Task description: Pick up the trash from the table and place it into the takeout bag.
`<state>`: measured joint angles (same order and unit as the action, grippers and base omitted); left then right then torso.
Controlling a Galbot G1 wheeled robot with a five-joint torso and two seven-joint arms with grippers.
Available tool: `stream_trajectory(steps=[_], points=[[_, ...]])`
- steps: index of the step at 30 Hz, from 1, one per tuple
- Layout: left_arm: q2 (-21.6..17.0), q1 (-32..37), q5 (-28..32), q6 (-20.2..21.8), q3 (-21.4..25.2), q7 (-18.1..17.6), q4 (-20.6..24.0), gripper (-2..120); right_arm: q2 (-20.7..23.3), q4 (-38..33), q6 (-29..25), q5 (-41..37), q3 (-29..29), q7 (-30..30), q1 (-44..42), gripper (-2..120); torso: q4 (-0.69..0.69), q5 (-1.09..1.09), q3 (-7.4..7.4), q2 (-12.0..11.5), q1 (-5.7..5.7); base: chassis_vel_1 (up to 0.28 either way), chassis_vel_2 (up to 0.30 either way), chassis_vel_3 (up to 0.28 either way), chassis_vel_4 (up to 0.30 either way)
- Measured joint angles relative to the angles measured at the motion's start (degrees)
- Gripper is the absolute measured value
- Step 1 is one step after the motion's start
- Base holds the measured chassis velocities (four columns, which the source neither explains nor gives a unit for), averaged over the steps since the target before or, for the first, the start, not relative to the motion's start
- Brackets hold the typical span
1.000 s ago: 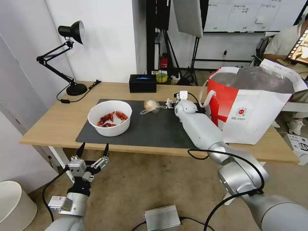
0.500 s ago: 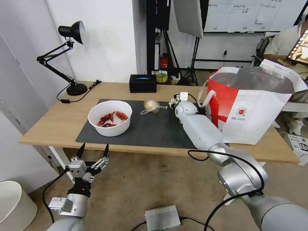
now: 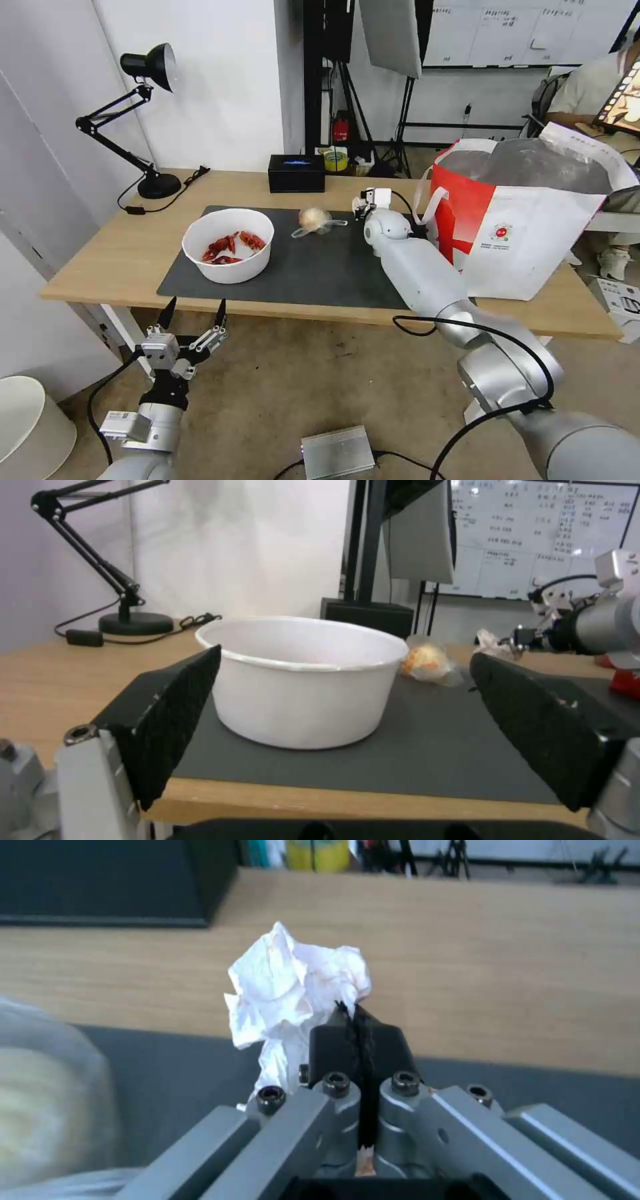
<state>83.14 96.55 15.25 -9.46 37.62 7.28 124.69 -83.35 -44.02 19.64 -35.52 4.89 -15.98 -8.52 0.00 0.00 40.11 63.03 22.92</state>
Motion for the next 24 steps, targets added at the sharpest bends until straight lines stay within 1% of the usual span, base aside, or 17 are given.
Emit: stream_trajectory(steps=[2,4,7,8,12,13,16,17,20,21,22,24], points=[[-0.02,0.1,0.0,0.0,0.02,0.0,0.09,100,0.7,-2.65,-1.06,-0.08,0.97,0.16,-0.72,0,0.0,0.0,0.0,0.0,0.0,0.0,0.0,0.0,0.0],[-0.02,0.14,0.0,0.0,0.04,0.0,0.12,100,1.05,-3.83,-1.29,-0.14,1.37,0.18,-1.02,0,0.0,0.0,0.0,0.0,0.0,0.0,0.0,0.0,0.0],[-0.04,0.12,0.15,0.0,0.27,0.0,0.17,100,2.91,-9.61,-2.45,-0.84,3.28,0.16,-2.26,0,0.0,0.0,0.0,0.0,0.0,0.0,0.0,0.0,0.0],[-0.04,0.12,0.15,0.0,0.27,0.0,0.17,100,2.91,-9.61,-2.45,-0.84,3.28,0.16,-2.26,0,0.0,0.0,0.0,0.0,0.0,0.0,0.0,0.0,0.0],[-0.28,0.14,0.27,-0.01,0.38,-0.01,0.2,100,6.31,-17.33,-4.18,-1.02,6.31,-0.76,-2.99,0,0.0,0.0,0.0,0.0,0.0,0.0,0.0,0.0,0.0],[-0.28,0.14,0.27,-0.01,0.38,-0.01,0.2,100,6.31,-17.33,-4.18,-1.02,6.31,-0.76,-2.99,0,0.0,0.0,0.0,0.0,0.0,0.0,0.0,0.0,0.0],[-0.27,0.46,0.3,-0.02,0.37,-0.01,0.61,100,8.94,-23.73,-4.49,-2.18,7.27,-2.26,-3.77,0,0.0,0.0,0.0,0.0,0.0,0.0,0.0,0.0,0.0],[-0.27,0.46,0.3,-0.02,0.37,-0.01,0.61,100,8.94,-23.73,-4.49,-2.18,7.27,-2.26,-3.77,0,0.0,0.0,0.0,0.0,0.0,0.0,0.0,0.0,0.0],[-0.43,0.99,0.31,-0.04,0.4,-0.03,0.96,100,11.94,-31.97,-4.49,-3.68,7.77,-4.07,-5.76,0,0.0,0.0,0.0,0.0,0.0,0.0,0.0,0.0,0.0],[-0.49,1.03,0.31,-0.04,0.41,-0.03,1.01,100,12.43,-33.43,-4.49,-3.86,7.83,-4.34,-6.12,0,0.0,0.0,0.0,0.0,0.0,0.0,0.0,0.0,0.0],[-0.49,1.03,0.31,-0.04,0.41,-0.03,1.01,100,12.43,-33.43,-4.49,-3.86,7.83,-4.34,-6.12,0,0.0,0.0,0.0,0.0,0.0,0.0,0.0,0.0,0.0],[-0.69,1.19,0.33,-0.05,0.5,-0.03,1.18,100,14.49,-39.31,-4.48,-4.99,7.92,-5.85,-7.69,0,0.0,0.01,0.0,0.0,0.0,0.0,0.0,0.0,0.0]])
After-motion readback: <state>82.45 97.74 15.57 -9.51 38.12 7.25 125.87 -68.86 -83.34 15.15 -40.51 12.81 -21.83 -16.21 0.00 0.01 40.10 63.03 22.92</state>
